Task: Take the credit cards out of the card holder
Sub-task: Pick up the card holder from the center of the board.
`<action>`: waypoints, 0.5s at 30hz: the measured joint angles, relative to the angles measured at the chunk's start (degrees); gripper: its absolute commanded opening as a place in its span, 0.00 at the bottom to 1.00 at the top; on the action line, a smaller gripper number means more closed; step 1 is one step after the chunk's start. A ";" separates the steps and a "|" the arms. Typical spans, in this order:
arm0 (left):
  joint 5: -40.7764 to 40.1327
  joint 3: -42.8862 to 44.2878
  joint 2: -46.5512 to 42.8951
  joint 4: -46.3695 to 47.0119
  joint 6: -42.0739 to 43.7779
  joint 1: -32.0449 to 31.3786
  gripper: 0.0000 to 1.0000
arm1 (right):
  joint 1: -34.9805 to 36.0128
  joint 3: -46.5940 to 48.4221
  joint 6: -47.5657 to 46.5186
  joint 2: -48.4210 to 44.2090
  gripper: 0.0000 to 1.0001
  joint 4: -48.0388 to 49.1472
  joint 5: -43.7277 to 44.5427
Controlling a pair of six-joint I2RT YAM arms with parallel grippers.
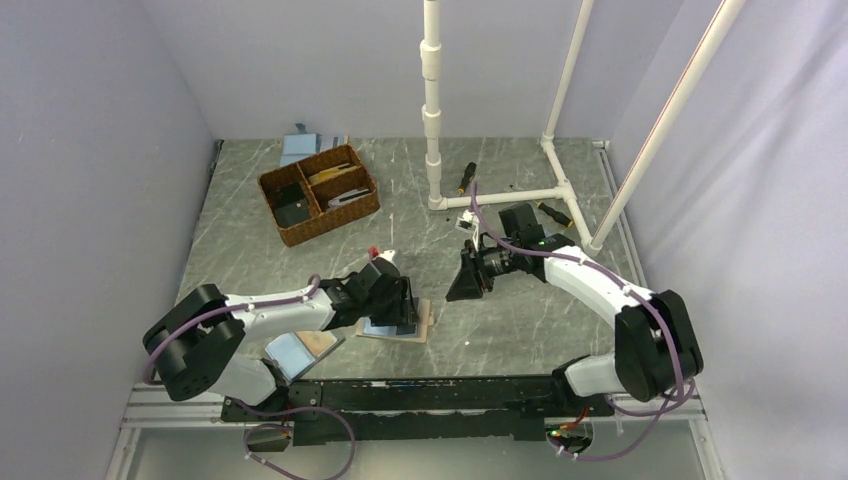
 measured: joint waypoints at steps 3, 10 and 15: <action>2.34 -0.11 1.46 3.69 -0.81 0.00 0.48 | 1.60 -0.74 7.56 2.32 0.35 4.35 1.81; 5.81 0.33 6.14 12.44 -3.13 0.22 0.48 | 2.19 -0.94 19.26 7.41 0.37 10.34 4.74; 7.15 0.42 7.67 15.67 -3.91 0.39 0.49 | 2.19 -0.94 22.84 11.06 0.39 11.82 5.25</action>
